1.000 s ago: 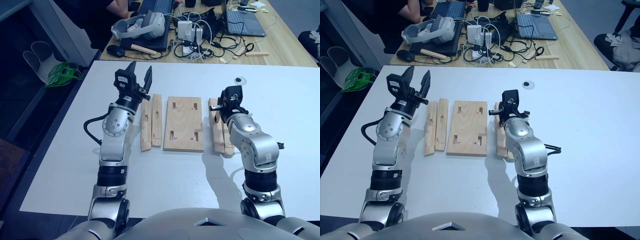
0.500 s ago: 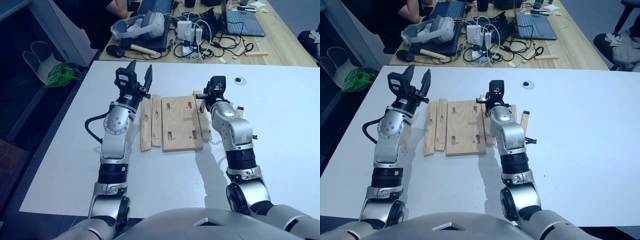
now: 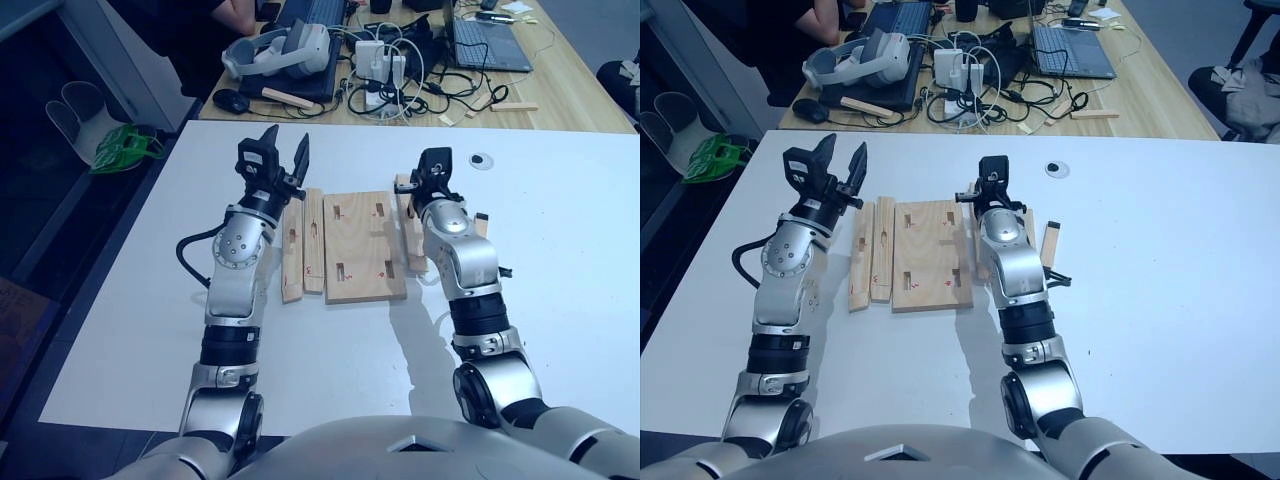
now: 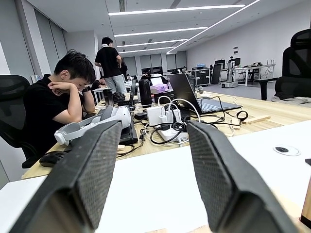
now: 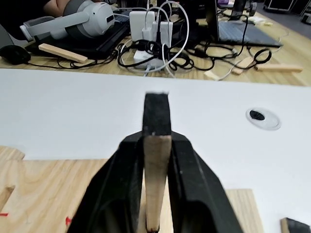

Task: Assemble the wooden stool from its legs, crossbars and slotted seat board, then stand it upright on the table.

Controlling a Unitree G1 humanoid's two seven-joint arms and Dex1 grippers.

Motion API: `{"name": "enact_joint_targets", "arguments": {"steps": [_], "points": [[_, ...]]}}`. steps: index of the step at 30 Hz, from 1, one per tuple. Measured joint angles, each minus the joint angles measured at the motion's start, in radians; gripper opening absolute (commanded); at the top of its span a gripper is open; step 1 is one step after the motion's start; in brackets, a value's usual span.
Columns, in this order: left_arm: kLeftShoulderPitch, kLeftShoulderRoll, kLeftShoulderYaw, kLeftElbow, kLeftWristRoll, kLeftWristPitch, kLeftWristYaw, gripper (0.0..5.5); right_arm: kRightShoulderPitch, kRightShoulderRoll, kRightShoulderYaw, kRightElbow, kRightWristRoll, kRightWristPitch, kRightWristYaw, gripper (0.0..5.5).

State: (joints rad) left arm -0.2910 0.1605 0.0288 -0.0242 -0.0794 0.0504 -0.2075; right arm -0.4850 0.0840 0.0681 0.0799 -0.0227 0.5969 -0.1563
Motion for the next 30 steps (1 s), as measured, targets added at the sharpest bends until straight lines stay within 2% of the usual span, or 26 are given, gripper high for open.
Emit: {"name": "enact_joint_targets", "arguments": {"steps": [4,8,12,16,20,30], "points": [[-0.001,-0.002,0.000,0.001,0.000,0.000,-0.001,2.47,0.002,-0.008,0.018,-0.040,-0.015,-0.074,0.014,1.87],[-0.002,-0.002,0.000,0.003,-0.001,0.000,-0.003,2.47,-0.025,-0.014,-0.003,-0.045,-0.013,-0.154,0.019,1.87],[-0.009,-0.002,0.001,0.008,-0.005,0.001,-0.004,2.47,-0.271,-0.035,-0.088,0.026,0.028,-0.193,0.024,1.87],[-0.014,-0.003,-0.002,0.013,-0.006,0.001,-0.003,2.47,-0.464,-0.037,-0.170,0.225,0.113,-0.118,0.045,1.87],[-0.015,-0.004,-0.009,0.014,-0.006,0.001,-0.001,2.47,-0.324,-0.021,-0.168,0.474,0.108,-0.151,0.085,1.87],[-0.020,-0.006,-0.011,0.013,-0.008,0.006,0.001,2.47,-0.346,-0.030,-0.193,0.576,0.124,-0.292,0.118,1.87]]}}
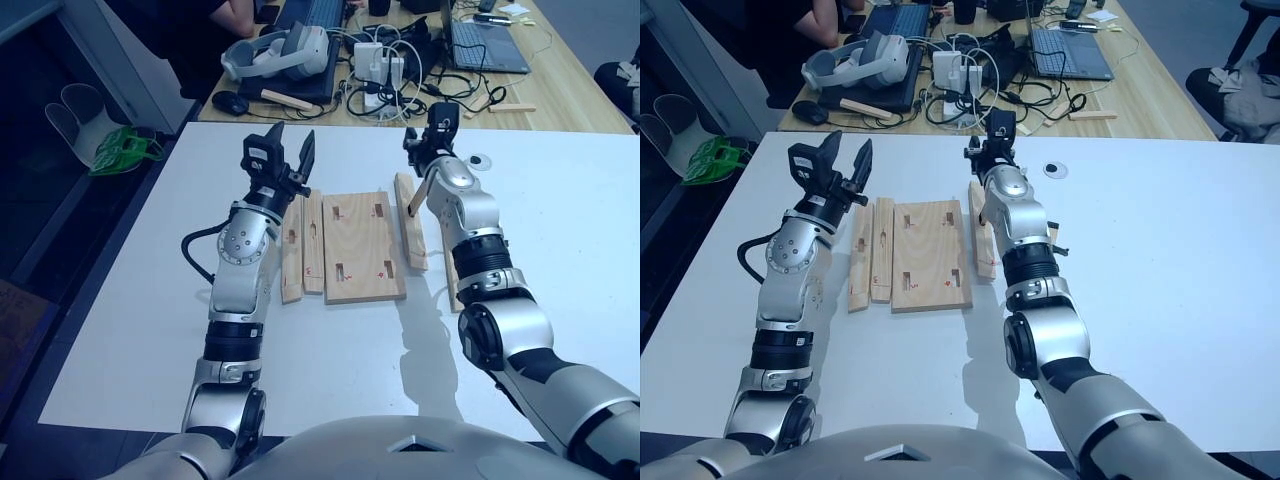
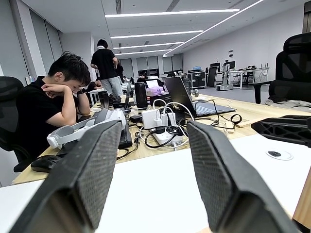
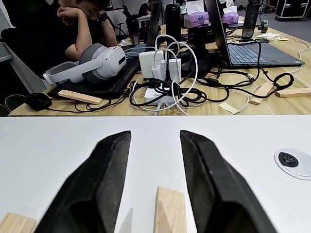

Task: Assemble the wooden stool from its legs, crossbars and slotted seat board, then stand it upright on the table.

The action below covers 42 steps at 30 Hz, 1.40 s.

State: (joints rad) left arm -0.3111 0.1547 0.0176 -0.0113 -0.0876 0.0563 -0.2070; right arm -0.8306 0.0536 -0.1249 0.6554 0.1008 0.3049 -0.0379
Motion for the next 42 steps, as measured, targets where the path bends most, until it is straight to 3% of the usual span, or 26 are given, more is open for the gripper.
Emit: {"name": "enact_joint_targets", "arguments": {"steps": [9,16,21,35,42], "points": [[-0.003,0.000,0.001,0.002,-0.002,0.003,0.000,2.47,0.085,0.020,0.117,-0.184,-0.056,-0.267,0.094,1.87],[-0.004,0.000,0.001,0.004,-0.002,0.003,0.000,2.47,0.093,0.066,0.107,-0.290,0.093,0.166,0.155,1.87],[-0.004,0.000,0.001,0.006,-0.002,0.003,0.000,2.47,0.140,0.057,0.051,-0.305,0.068,0.354,-0.018,1.87],[-0.006,0.000,0.002,0.023,-0.002,0.002,0.001,2.47,0.156,0.024,0.033,-0.301,-0.008,0.437,-0.137,1.87],[-0.010,0.000,0.002,0.024,-0.002,0.000,0.001,2.47,0.159,0.055,-0.083,-0.296,0.021,0.447,-0.238,1.87]]}}
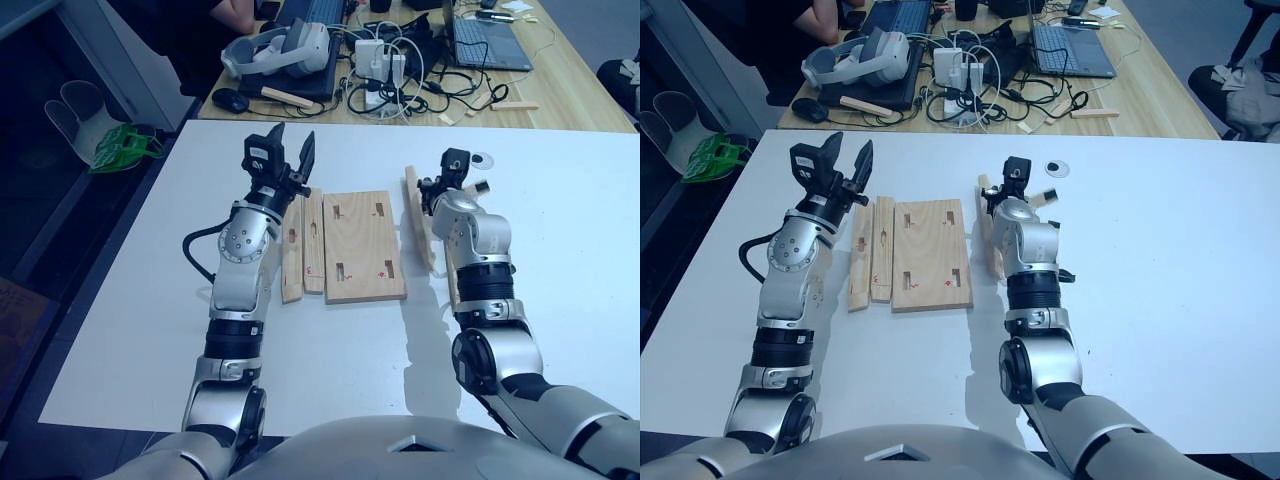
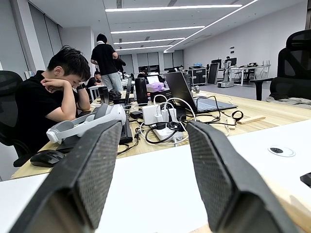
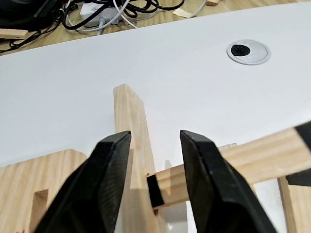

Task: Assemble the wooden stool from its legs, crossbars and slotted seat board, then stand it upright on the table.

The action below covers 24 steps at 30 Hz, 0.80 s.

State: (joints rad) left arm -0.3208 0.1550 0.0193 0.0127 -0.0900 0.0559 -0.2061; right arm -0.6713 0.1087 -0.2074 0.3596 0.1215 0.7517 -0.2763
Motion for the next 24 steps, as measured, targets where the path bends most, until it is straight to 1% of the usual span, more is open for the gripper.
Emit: {"name": "enact_joint_targets", "arguments": {"steps": [6,14,18,22,24], "points": [[-0.001,0.000,0.001,0.001,0.000,0.000,0.000,2.47,0.000,-0.002,0.054,0.013,-0.013,-0.015,0.032,1.87],[-0.002,0.000,0.005,0.008,0.000,-0.003,0.007,2.47,-0.065,-0.012,0.048,0.210,-0.024,-0.094,0.025,1.87],[-0.002,-0.001,0.007,0.009,0.000,-0.005,0.008,2.47,-0.113,-0.014,0.015,0.332,-0.011,-0.116,0.020,1.87],[-0.002,-0.005,0.008,0.009,0.000,-0.005,0.010,2.47,-0.139,-0.021,0.007,0.409,-0.011,-0.146,0.010,1.87],[-0.002,-0.005,0.008,0.009,0.000,-0.005,0.010,2.47,-0.156,-0.024,0.005,0.442,-0.011,-0.159,0.006,1.55]]}}
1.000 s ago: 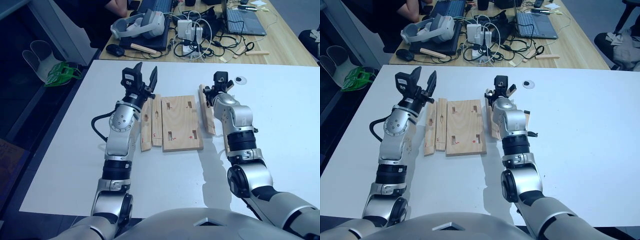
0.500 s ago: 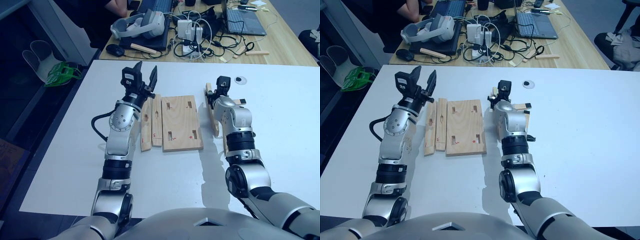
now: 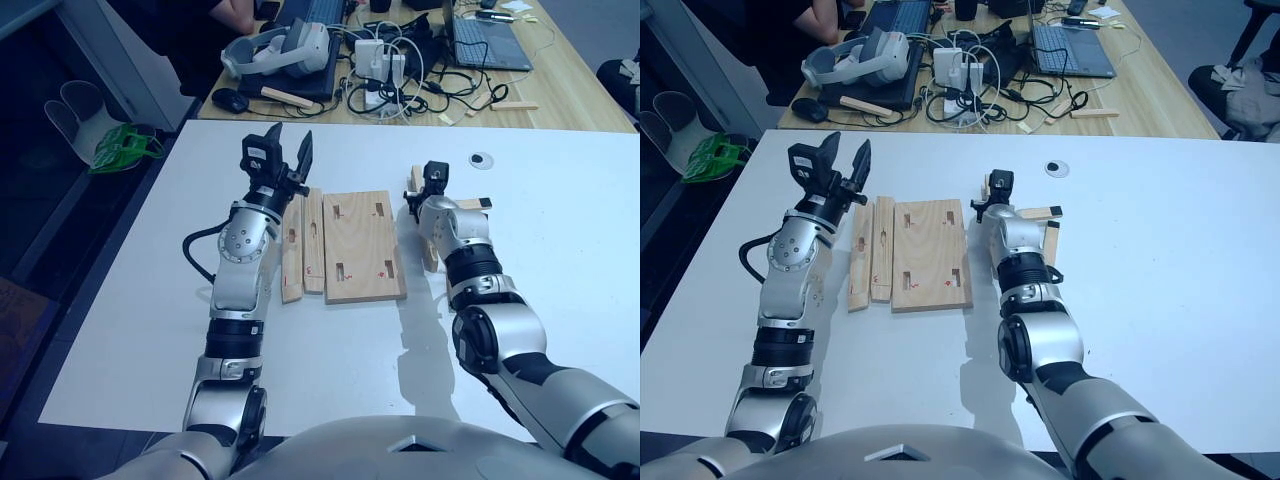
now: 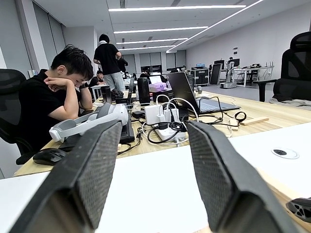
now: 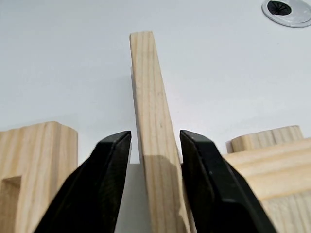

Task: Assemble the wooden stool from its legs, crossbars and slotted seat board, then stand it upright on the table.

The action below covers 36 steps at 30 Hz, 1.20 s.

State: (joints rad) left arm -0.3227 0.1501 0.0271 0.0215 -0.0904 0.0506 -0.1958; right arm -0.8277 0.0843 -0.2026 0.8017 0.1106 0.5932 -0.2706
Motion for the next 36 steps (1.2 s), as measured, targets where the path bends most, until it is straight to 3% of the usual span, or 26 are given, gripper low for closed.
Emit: {"name": "enact_joint_targets", "arguments": {"steps": [4,15,25,30,36], "points": [[0.000,-0.001,0.000,0.000,0.000,0.000,0.000,2.47,-0.009,-0.004,-0.012,0.026,0.003,-0.018,-0.005,1.00],[0.000,-0.001,0.002,0.000,-0.005,0.001,-0.002,2.47,-0.017,-0.004,0.003,0.036,-0.001,-0.020,0.010,0.99],[-0.001,0.000,0.003,0.001,-0.009,0.002,-0.003,2.47,0.049,-0.004,0.145,-0.162,-0.091,-0.085,0.050,0.96],[-0.021,0.000,0.016,0.002,-0.035,0.047,-0.005,2.47,0.079,-0.046,0.314,-0.274,-0.193,-0.157,0.173,0.95],[-0.209,-0.149,0.185,-0.011,-0.373,0.413,0.127,2.47,0.120,-0.151,0.527,-0.352,-0.379,-0.327,0.276,0.95]]}}
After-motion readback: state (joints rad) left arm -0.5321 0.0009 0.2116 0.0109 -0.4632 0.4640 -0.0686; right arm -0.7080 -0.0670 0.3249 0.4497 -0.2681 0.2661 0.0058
